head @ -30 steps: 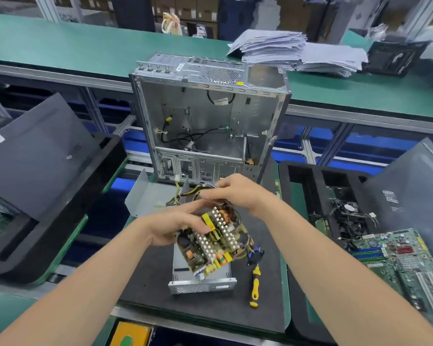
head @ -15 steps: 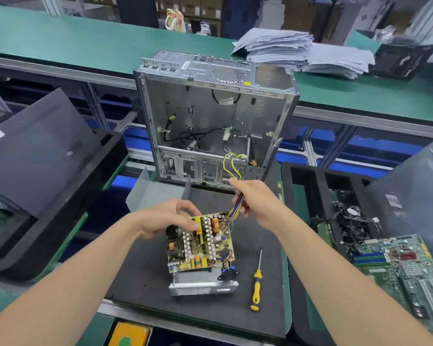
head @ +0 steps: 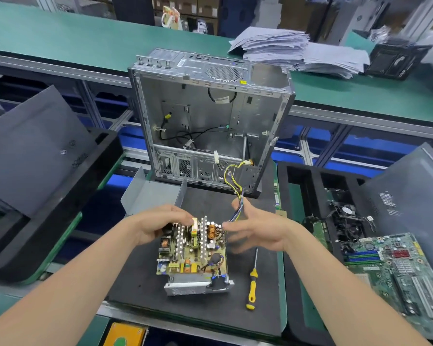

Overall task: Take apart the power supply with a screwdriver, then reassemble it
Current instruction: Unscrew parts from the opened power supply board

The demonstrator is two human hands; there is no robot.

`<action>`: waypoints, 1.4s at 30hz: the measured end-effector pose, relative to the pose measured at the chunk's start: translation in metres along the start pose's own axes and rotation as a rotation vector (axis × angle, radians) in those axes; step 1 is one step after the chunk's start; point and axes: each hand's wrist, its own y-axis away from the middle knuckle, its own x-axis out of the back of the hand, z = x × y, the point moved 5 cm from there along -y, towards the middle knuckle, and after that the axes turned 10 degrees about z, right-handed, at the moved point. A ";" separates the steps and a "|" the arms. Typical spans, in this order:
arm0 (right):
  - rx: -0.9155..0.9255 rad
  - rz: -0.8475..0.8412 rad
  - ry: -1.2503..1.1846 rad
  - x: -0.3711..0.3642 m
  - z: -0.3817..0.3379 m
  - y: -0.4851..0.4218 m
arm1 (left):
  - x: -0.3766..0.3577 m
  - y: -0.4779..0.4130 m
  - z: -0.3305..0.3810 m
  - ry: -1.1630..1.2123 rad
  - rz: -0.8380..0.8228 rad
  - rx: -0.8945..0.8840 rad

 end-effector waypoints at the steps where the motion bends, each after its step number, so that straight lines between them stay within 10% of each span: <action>1: -0.003 -0.010 -0.022 -0.003 0.002 0.001 | 0.000 0.000 -0.002 0.010 0.018 0.020; 26: -0.036 0.251 -0.062 0.008 0.039 -0.023 | -0.009 0.020 -0.023 0.129 -0.032 0.112; 42: -0.085 0.414 0.040 0.000 0.046 -0.044 | -0.023 0.019 -0.063 0.283 0.452 0.204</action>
